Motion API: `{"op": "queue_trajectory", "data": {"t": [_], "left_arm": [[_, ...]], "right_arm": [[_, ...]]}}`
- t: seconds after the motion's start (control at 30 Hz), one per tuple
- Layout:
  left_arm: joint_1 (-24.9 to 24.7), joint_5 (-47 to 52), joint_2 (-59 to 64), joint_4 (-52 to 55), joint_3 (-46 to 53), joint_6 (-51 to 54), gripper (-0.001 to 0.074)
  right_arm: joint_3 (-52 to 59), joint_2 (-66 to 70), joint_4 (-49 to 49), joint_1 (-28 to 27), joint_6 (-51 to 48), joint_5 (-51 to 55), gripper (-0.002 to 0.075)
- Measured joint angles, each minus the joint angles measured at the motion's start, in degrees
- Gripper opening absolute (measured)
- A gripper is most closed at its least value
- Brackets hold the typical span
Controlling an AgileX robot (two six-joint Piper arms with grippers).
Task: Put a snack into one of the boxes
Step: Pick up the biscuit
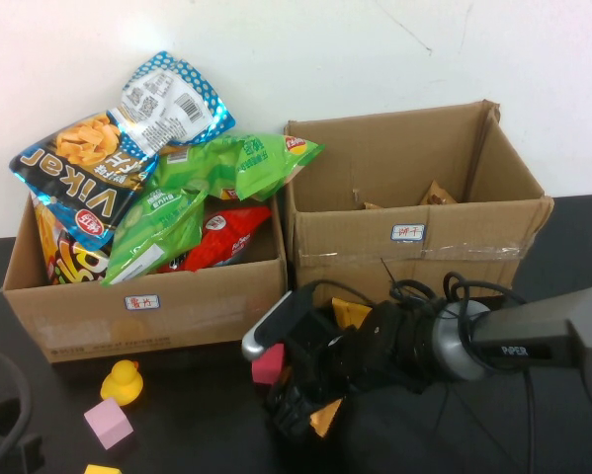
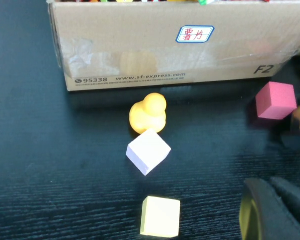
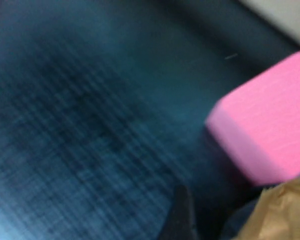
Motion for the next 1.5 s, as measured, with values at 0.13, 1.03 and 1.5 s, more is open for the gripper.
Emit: {"op": "queue_trajectory", "data": {"t": [0.13, 1.03, 1.5], "left_arm": [[0.0, 0.0, 0.0, 0.0, 0.0, 0.35, -0.0001], [0.0, 0.0, 0.0, -1.15, 0.0, 3.26, -0.0001], [0.0, 0.0, 0.0, -1.72, 0.0, 3.39, -0.0001]], "right_arm": [[0.0, 0.0, 0.0, 0.0, -0.15, 4.05, 0.0572], [-0.1, -3.03, -28.54, -1.24, 9.0, 9.92, 0.0572], [-0.32, -2.05, -29.11, -2.41, 12.47, 17.57, 0.0258]]}}
